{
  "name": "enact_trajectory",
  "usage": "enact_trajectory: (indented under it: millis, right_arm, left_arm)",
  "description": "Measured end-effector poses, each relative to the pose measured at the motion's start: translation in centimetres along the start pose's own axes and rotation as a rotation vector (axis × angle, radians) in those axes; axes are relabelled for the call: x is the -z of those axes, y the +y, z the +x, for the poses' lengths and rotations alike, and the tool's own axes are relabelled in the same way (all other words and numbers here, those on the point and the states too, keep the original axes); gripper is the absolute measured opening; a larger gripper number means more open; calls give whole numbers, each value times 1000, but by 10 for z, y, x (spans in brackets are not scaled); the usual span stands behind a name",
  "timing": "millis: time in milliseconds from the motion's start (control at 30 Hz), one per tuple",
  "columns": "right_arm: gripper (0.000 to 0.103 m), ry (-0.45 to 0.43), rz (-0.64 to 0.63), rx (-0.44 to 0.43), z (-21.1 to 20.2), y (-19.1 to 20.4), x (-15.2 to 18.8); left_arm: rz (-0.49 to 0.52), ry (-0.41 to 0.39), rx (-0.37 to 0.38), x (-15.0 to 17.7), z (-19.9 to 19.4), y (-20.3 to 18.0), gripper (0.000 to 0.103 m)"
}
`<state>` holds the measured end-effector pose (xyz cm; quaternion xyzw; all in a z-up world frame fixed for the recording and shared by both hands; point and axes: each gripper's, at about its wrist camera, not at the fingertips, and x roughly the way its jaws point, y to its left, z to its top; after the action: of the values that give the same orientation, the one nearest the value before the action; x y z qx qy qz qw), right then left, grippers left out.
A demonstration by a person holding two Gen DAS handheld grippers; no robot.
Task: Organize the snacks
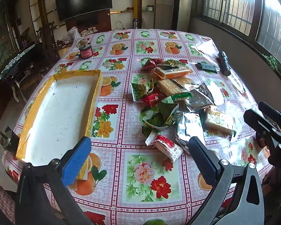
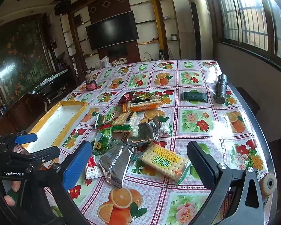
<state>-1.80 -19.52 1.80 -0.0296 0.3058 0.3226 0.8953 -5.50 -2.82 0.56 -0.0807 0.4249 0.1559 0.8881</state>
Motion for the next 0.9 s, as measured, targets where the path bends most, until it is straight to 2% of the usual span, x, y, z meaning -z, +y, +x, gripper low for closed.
enact_trajectory:
  millis: [67, 233, 300, 367, 600, 767, 900]
  right_arm:
    - [101, 28, -20, -4, 7, -1, 4]
    - [86, 119, -49, -38, 28, -6, 16]
    - [68, 154, -42, -69, 38, -6, 19]
    - [61, 182, -40, -86, 47, -6, 22]
    - [63, 262, -49, -59, 75, -34, 19]
    - [64, 329, -156, -55, 91, -40, 13]
    - [64, 356, -224, -57, 99, -39, 10]
  left_arm:
    - [12, 29, 19, 8, 9, 0, 103]
    - [17, 100, 60, 25, 31, 2, 103]
    - [12, 112, 72, 26, 36, 4, 103]
    - [6, 125, 96, 26, 42, 5, 103]
    - [-11, 235, 228, 20, 65, -10, 103]
    - [-96, 306, 242, 8, 91, -12, 101]
    - [-103, 321, 219, 3, 99, -15, 88]
